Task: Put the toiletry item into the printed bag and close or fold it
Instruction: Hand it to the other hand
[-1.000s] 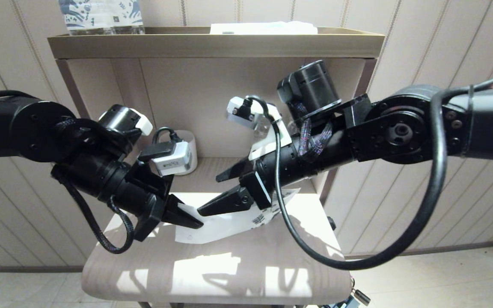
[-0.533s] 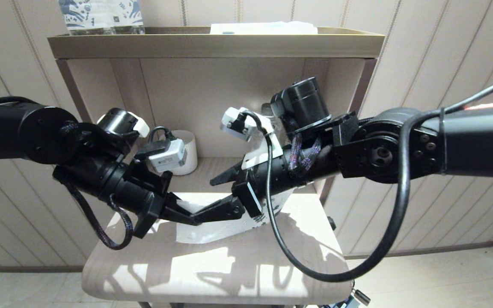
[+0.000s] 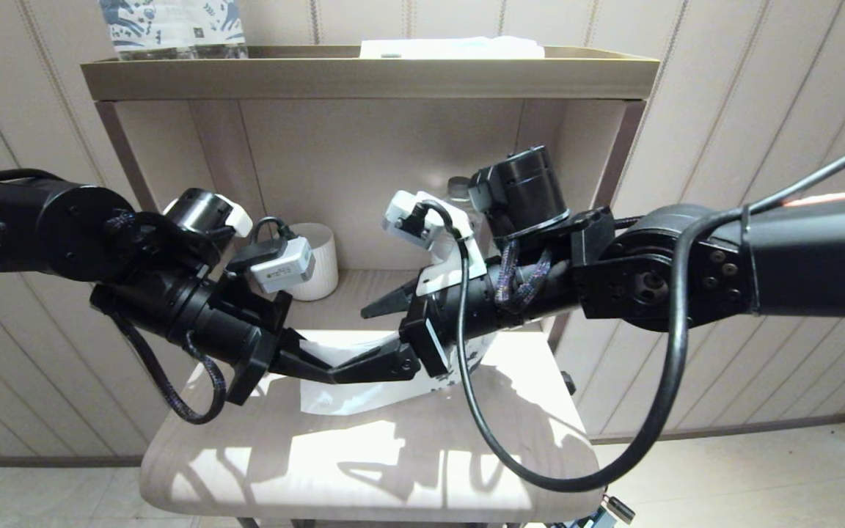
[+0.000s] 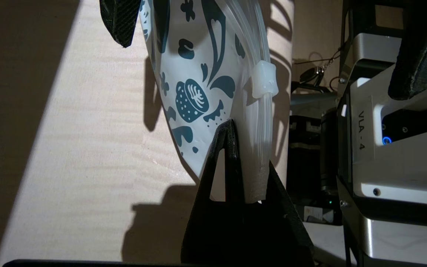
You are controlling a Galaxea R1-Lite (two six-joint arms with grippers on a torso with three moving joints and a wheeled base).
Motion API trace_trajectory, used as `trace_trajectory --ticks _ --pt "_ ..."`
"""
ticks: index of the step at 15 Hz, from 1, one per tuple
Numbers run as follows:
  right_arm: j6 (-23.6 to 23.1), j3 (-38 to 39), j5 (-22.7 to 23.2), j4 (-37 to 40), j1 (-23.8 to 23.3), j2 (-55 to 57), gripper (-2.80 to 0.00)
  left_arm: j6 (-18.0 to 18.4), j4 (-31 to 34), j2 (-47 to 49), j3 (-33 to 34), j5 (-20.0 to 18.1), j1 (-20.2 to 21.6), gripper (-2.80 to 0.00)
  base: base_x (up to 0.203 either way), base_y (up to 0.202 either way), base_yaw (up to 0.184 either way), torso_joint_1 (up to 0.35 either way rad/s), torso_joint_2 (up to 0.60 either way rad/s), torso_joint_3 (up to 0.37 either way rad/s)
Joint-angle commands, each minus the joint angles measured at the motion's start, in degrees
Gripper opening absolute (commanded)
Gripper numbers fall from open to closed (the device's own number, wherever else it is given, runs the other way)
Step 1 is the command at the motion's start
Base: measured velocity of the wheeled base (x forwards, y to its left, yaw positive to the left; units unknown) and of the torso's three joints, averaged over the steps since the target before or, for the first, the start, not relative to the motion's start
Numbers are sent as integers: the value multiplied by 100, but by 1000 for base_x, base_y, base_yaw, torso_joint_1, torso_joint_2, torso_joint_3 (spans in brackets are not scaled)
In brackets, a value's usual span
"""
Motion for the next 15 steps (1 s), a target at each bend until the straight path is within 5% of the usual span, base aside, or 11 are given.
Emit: trace_trajectory --ticks 1,14,15 --pt "-6 31 22 3 10 3 0 31 20 19 10 -28 16 -280 0 0 0 0 0 0" --pt "29 -18 5 -58 27 102 0 31 20 63 20 -142 61 -280 0 0 0 0 0 0" --pt "33 22 -18 -205 27 125 -280 31 20 72 32 -142 61 -280 0 0 0 0 0 0"
